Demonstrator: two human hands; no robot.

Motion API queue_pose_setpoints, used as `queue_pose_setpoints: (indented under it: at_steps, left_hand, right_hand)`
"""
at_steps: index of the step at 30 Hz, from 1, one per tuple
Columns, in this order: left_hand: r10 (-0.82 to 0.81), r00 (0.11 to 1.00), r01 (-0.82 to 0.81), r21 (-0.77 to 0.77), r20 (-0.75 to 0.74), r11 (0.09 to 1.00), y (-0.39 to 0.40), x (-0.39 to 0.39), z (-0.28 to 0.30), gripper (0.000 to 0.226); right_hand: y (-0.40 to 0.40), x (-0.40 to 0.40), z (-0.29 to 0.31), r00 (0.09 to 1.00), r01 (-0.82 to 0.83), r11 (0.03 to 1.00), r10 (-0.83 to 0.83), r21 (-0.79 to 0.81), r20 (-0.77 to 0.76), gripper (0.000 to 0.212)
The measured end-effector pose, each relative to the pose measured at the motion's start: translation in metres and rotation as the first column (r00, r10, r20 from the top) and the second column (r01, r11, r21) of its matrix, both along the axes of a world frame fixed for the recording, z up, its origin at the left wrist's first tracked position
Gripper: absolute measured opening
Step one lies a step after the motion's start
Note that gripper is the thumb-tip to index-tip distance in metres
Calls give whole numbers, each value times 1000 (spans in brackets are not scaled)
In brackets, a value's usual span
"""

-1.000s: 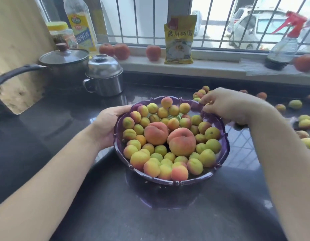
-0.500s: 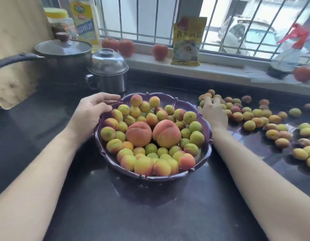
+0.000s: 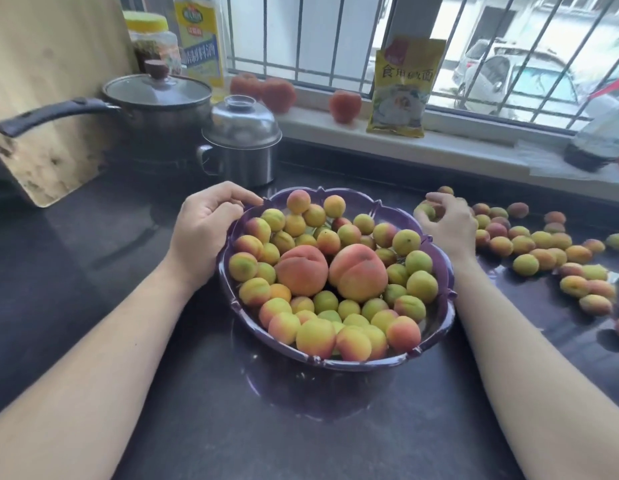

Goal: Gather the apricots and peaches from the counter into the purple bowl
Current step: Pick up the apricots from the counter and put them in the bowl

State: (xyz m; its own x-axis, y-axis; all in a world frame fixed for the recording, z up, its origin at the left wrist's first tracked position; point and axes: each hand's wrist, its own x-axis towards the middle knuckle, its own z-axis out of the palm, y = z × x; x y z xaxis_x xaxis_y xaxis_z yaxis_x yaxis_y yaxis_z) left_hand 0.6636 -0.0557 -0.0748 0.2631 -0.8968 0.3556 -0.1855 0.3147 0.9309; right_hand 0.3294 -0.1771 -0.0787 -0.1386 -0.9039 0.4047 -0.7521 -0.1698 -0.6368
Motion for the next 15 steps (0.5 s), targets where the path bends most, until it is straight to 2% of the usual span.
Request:
queue_pose_setpoints:
  at_steps: [3, 5, 10, 13, 15]
  left_hand:
    - [-2, 1000, 2, 0, -11, 1000, 0, -2, 0, 30]
    - [3, 1000, -3, 1, -18, 1000, 0, -1, 0, 30]
    - [12, 999, -12, -5, -33, 1000, -2, -4, 0, 31]
    - [7, 999, -8, -11, -38, 1000, -1, -5, 0, 30]
    - [2, 999, -3, -14, -52, 1000, -1, -4, -1, 30]
  right_hand:
    - [13, 0, 26, 942, -153, 985, 120, 81, 314, 29]
    - [28, 1, 56, 877, -282, 951, 201, 128, 437, 25]
    - [71, 15, 123, 826, -530, 829, 457, 179, 330, 25]
    - [92, 41, 133, 750, -661, 711, 620, 239, 231, 35]
    - [96, 58, 129, 718, -693, 675, 677, 256, 160, 35]
